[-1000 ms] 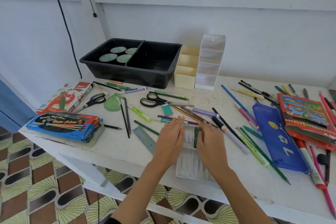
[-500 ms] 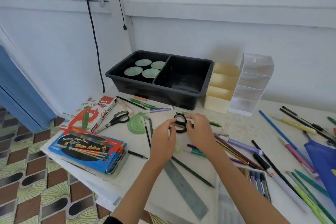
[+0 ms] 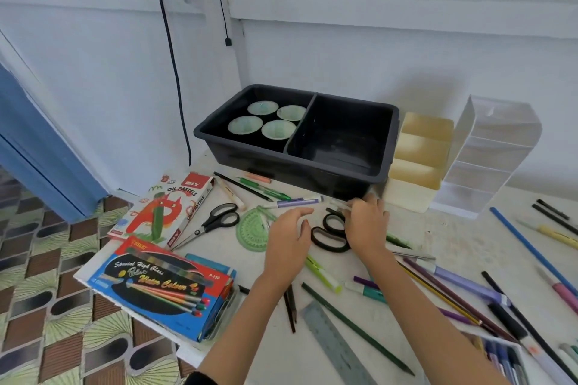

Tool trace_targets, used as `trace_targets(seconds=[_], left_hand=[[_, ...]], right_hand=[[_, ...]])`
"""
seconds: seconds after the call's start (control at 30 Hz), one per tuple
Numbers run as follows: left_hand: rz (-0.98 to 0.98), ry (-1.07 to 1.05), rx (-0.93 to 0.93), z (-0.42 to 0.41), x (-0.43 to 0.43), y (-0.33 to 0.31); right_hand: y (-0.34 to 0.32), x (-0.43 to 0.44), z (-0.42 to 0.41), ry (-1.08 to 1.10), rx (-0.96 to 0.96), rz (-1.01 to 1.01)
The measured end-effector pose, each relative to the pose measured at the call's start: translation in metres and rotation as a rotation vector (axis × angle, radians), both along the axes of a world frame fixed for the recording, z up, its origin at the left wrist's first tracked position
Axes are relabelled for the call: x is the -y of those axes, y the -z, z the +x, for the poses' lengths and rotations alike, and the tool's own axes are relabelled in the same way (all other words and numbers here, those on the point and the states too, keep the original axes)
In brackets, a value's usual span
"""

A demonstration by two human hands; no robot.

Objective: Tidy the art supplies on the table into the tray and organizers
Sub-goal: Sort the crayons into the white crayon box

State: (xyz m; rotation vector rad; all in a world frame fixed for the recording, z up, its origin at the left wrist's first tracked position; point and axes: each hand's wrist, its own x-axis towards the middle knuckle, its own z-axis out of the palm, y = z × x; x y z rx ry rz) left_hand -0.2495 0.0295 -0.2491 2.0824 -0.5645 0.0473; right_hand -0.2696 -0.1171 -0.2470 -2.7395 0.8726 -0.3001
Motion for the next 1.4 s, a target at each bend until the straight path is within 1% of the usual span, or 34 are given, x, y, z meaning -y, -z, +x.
trace_targets(seconds=[0.07, 0.17, 0.27, 0.33, 0.37, 0.47, 0.63, 0.7, 0.77, 0.87, 0.97, 1.03, 1.17, 1.4], left_hand=[[0.058, -0.016, 0.050, 0.009, -0.005, -0.003], [0.208, -0.028, 0.125, 0.027, -0.016, -0.011], [0.495, 0.066, 0.237, 0.046, -0.032, -0.014], [0.668, 0.133, 0.253, 0.057, -0.039, -0.012], [0.719, 0.155, 0.250, 0.061, -0.042, -0.010], [0.766, 0.179, 0.308, 0.069, -0.045, -0.006], [0.802, 0.152, 0.369, 0.071, -0.043, -0.007], [0.756, 0.154, 0.382, 0.067, -0.040, -0.011], [0.595, 0.141, 0.349, 0.058, -0.036, -0.018], [0.309, 0.131, 0.206, 0.038, -0.022, -0.029], [0.098, 0.137, 0.072, 0.010, -0.004, -0.035], [-0.016, 0.153, -0.041, -0.012, 0.009, -0.038], [-0.169, 0.256, -0.299, -0.057, 0.030, -0.037], [-0.264, 0.311, -0.483, -0.128, 0.047, -0.026]], right_hand=[[0.005, 0.001, 0.003, -0.005, 0.039, 0.013], [0.009, -0.005, 0.004, -0.040, 0.206, 0.069], [0.008, -0.019, 0.005, -0.126, 0.341, 0.208], [0.003, -0.028, 0.005, -0.171, 0.396, 0.341], [0.001, -0.031, 0.005, -0.181, 0.417, 0.401], [-0.002, -0.038, 0.004, -0.166, 0.470, 0.519], [-0.007, -0.039, -0.012, -0.078, 0.536, 0.747], [-0.009, -0.037, -0.022, -0.057, 0.584, 0.810], [-0.013, -0.033, -0.032, -0.029, 0.622, 0.889], [-0.018, -0.027, -0.049, 0.007, 0.638, 0.971], [-0.024, -0.020, -0.070, 0.034, 0.674, 1.058], [-0.027, -0.013, -0.087, 0.055, 0.689, 1.044], [-0.032, 0.001, -0.129, 0.077, 0.725, 1.045], [-0.032, 0.020, -0.199, 0.115, 0.764, 0.956]])
